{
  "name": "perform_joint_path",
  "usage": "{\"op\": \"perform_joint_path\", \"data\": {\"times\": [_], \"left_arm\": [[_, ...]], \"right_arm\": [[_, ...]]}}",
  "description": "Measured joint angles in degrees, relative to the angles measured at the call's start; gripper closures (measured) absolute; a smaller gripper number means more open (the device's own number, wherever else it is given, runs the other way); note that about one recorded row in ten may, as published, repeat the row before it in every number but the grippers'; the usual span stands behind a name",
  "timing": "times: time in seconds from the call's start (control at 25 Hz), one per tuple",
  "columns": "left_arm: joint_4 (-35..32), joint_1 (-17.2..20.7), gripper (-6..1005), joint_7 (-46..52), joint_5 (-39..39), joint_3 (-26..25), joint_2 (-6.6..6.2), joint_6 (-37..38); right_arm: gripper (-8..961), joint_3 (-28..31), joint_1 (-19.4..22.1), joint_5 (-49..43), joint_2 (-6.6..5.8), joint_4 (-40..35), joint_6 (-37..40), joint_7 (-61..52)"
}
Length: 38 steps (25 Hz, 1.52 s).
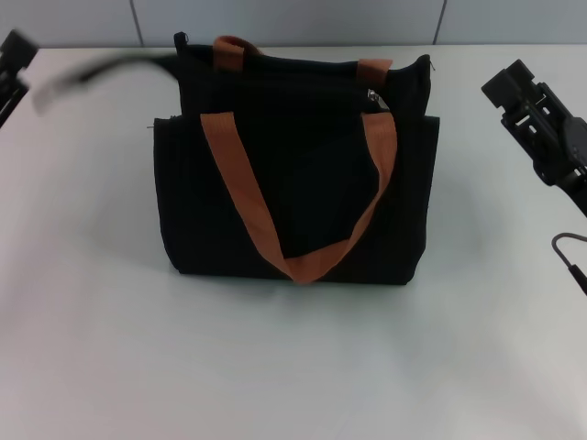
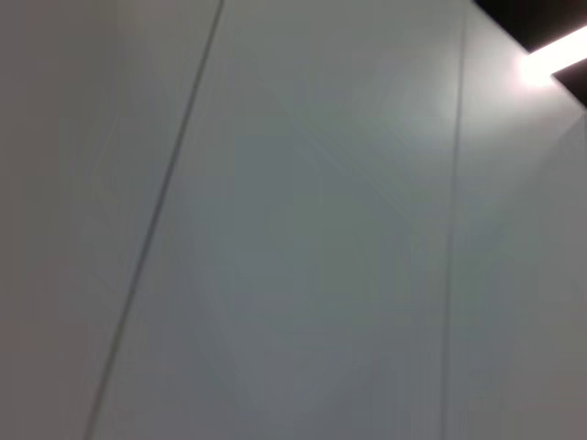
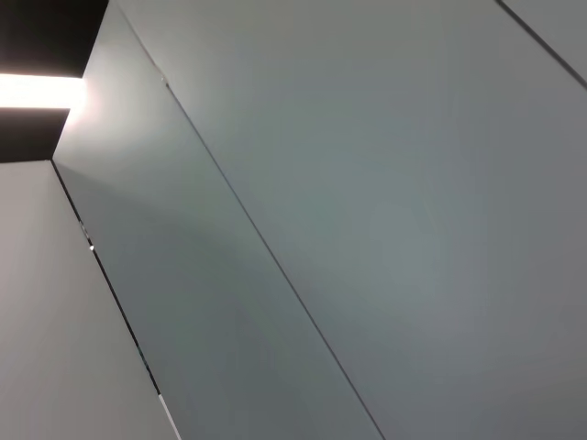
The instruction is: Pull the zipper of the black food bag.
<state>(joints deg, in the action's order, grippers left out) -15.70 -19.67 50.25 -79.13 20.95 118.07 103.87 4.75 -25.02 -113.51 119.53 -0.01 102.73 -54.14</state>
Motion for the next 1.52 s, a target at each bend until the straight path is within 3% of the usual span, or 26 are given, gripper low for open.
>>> {"op": "perform_joint_path", "data": {"times": [0.28, 0.52, 0.68, 0.88, 1.0, 1.04, 1.24, 1.52], "left_arm": [[-1.8, 6.4, 221, 0.3, -0.1, -1.9, -0.43, 0.0], [-2.4, 8.7, 222, 0.2, -8.1, 4.4, -1.41, 2.7], [-4.1, 7.9, 222, -0.9, -14.5, 12.3, -2.02, 5.2], [-6.2, 5.9, 223, -3.8, -19.8, 20.0, -1.27, 5.3], [-6.3, 5.0, 223, -4.1, -21.4, 21.3, -1.11, 5.0], [-6.3, 2.9, 223, -4.1, -25.1, 22.2, -0.97, 4.0], [-6.2, 0.7, 224, -3.9, -29.6, 22.1, -0.42, 2.1], [-6.6, 0.6, 225, -4.3, -30.2, 22.3, -0.63, 1.5]], "right_arm": [[313, -0.6, 0.8, -1.1, -0.01, -0.3, -0.1, 2.6], [312, -3.2, 2.0, -2.3, -0.16, -1.4, -0.4, 2.6], [312, -6.5, 2.2, -2.8, -0.18, -2.7, -0.6, 2.7], [313, -12.8, 2.5, -2.8, -0.24, -3.9, 0.6, 6.9], [313, -17.3, 2.5, -2.8, -0.25, -5.1, 2.0, 10.5], [313, -19.6, 2.5, -2.8, -0.25, -5.4, 2.4, 12.0], [299, -30.3, 2.5, -2.8, -0.04, -5.2, 2.1, 27.1], [250, -32.3, 2.9, -2.8, 0.06, 0.4, -1.7, 43.0]]}}
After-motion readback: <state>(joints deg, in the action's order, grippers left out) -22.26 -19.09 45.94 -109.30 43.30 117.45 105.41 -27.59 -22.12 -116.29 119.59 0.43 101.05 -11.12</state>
